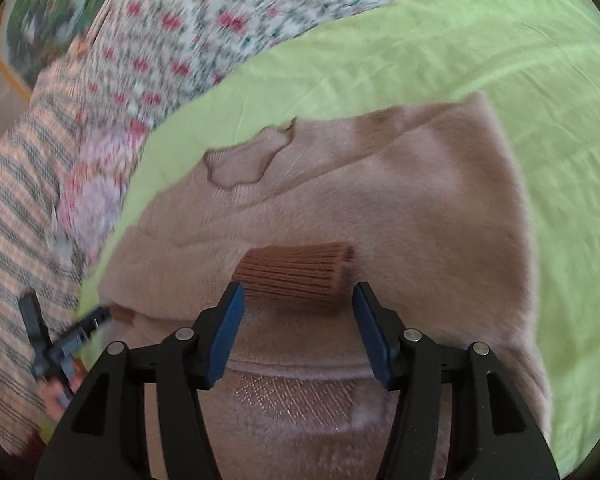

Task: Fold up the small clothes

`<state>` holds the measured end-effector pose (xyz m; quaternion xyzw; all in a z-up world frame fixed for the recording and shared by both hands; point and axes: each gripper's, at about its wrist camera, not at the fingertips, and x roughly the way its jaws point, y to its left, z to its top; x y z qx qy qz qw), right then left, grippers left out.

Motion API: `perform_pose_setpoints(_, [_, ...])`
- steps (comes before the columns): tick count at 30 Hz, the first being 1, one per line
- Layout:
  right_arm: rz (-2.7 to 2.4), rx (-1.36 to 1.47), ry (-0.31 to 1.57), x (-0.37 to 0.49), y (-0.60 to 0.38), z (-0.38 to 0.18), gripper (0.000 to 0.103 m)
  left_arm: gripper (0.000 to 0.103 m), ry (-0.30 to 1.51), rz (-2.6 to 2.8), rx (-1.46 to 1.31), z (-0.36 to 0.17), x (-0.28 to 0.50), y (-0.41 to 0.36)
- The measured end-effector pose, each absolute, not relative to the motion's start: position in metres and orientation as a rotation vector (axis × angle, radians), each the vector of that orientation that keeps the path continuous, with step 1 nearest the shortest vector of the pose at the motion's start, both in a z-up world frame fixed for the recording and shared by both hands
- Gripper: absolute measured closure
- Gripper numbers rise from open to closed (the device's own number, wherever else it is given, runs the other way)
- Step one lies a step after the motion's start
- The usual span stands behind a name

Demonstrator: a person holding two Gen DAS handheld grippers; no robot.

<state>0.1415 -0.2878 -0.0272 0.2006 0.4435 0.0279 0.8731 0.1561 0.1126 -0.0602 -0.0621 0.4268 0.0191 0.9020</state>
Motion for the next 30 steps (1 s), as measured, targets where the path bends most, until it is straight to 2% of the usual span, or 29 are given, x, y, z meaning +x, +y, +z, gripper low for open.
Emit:
perform_pose_setpoints(2, [0.058,0.362,0.921,0.148,-0.278,-0.026,0.050,0.044,0.891,0.032,-0.145,-0.064,0.167,0.113])
perform_pose_setpoints(3, [0.054,0.337,0.931,0.151,-0.275,-0.024,0.077,0.044,0.894,0.041,-0.138,-0.065,0.170,0.111])
perform_pose_setpoints(4, [0.062,0.344,0.939,0.152,-0.276,-0.023,0.099,0.044,0.896,0.046,-0.125,-0.066,0.174,0.107])
perform_pose_setpoints(7, [0.110,0.447,0.904,0.146,-0.287,-0.003,0.099,0.044,0.889,0.061,-0.077,-0.067,0.179,0.097])
perform_pose_setpoints(13, [0.114,0.638,0.703,0.107,-0.339,0.064,0.099,0.043,0.858,0.134,-0.002,-0.059,0.174,0.086])
perform_pose_setpoints(19, [-0.034,0.599,0.918,0.118,-0.351,0.016,0.099,0.043,0.830,0.211,-0.013,-0.055,0.165,0.077])
perform_pose_setpoints(24, [-0.133,0.661,0.957,0.123,-0.359,-0.009,0.096,0.042,0.918,0.132,-0.103,-0.066,0.165,0.098])
perform_pose_setpoints(27, [-0.144,0.683,0.938,0.117,-0.365,-0.008,0.090,0.042,0.928,0.075,-0.047,-0.064,0.156,0.098])
perform_pose_setpoints(30, [-0.118,0.671,0.878,0.107,-0.366,0.001,0.071,0.042,0.915,-0.043,-0.089,-0.051,0.144,0.107])
